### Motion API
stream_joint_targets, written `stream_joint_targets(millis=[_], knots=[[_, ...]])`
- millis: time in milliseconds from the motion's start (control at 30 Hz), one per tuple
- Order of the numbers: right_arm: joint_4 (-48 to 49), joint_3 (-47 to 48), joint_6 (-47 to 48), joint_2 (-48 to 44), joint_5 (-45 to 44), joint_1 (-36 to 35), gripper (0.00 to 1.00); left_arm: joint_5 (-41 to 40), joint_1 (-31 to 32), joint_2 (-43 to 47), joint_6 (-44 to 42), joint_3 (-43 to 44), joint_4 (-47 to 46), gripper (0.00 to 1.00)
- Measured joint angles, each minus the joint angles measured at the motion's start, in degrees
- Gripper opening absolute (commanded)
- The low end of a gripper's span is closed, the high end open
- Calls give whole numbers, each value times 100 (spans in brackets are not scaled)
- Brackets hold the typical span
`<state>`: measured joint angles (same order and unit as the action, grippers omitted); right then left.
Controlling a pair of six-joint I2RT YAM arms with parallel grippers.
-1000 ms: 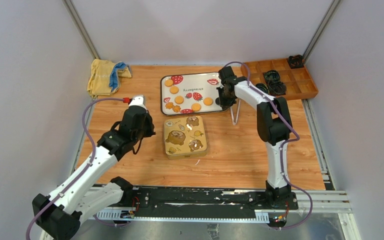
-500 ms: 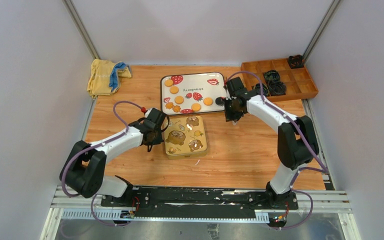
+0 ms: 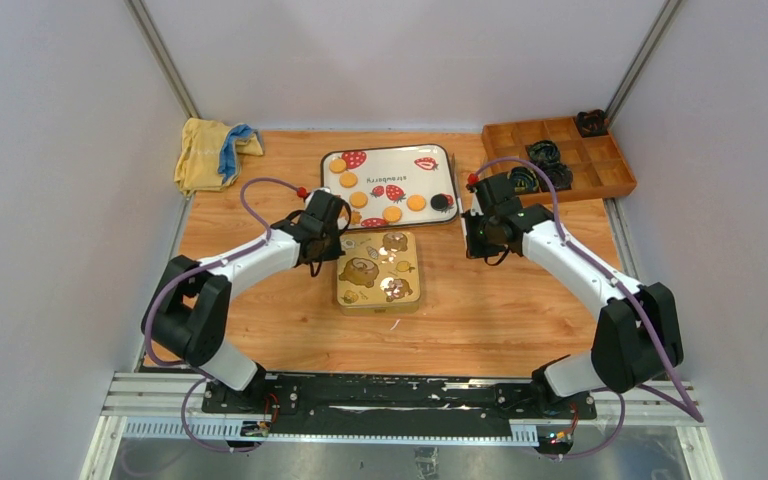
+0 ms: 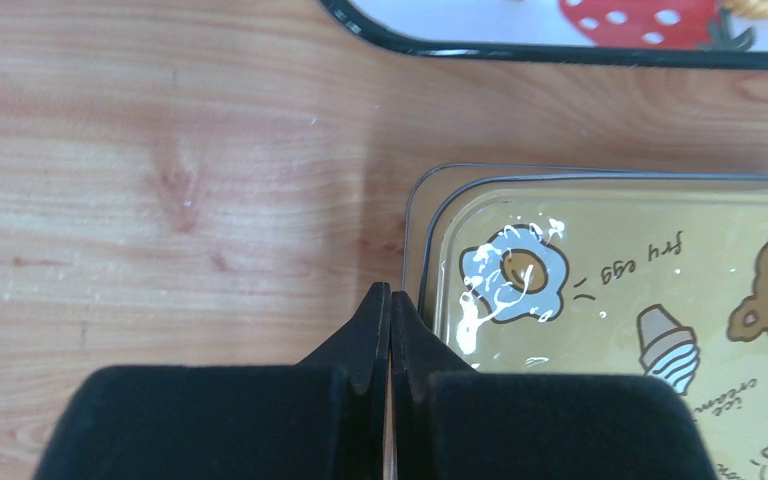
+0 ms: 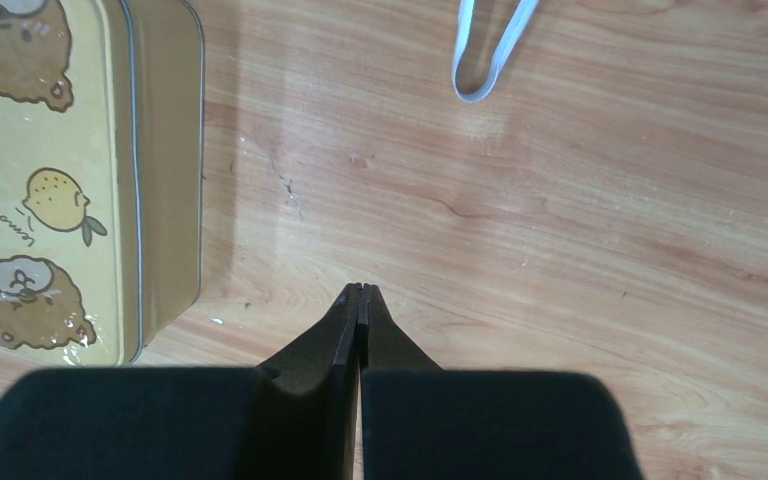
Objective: Pack the cookies
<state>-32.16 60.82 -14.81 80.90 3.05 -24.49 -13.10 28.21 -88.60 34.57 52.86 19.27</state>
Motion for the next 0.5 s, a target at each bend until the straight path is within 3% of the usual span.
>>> stream_joint_targets(millis=[300, 500], knots=[[0, -153, -61, -2, -9, 0, 0, 74, 0, -208, -31, 57, -68, 0], [4, -240, -66, -35, -52, 0, 0, -361, -2, -87, -173, 210, 273, 0]])
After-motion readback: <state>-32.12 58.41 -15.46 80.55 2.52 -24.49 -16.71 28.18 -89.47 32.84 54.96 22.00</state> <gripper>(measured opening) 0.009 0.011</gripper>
